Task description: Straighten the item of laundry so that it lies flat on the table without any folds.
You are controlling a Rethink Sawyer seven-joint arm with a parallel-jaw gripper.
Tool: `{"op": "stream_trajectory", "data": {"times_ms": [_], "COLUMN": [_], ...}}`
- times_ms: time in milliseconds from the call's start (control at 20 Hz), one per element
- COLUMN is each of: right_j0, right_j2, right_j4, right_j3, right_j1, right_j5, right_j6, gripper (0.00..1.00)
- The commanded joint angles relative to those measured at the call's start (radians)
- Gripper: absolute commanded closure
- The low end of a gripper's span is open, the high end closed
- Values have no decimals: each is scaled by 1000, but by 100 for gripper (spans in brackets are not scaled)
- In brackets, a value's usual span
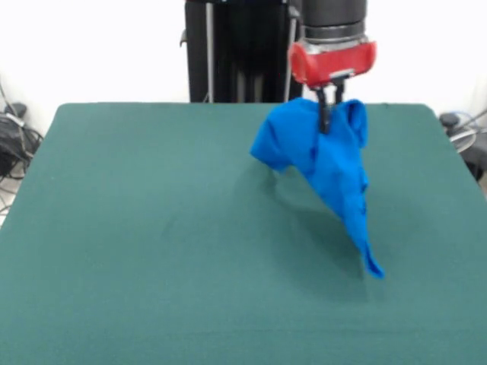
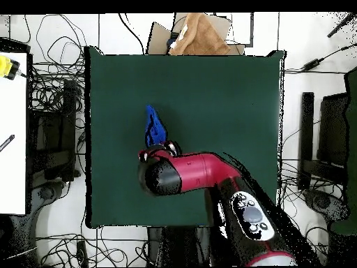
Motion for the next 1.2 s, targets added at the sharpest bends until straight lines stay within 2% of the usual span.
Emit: {"op": "stream_trajectory", "data": {"times_ms": [50, 550, 950, 1200], "right_j0": [169, 321, 287, 270], "right_j2": [-24, -149, -141, -130], "right_j4": [84, 114, 107, 110], "right_j3": [-185, -278, -260, -250], "right_j1": [55, 118, 165, 159], "right_j5": [86, 56, -36, -22], "right_j6": [194, 242, 196, 183], "gripper": [100, 100, 100, 100]}}
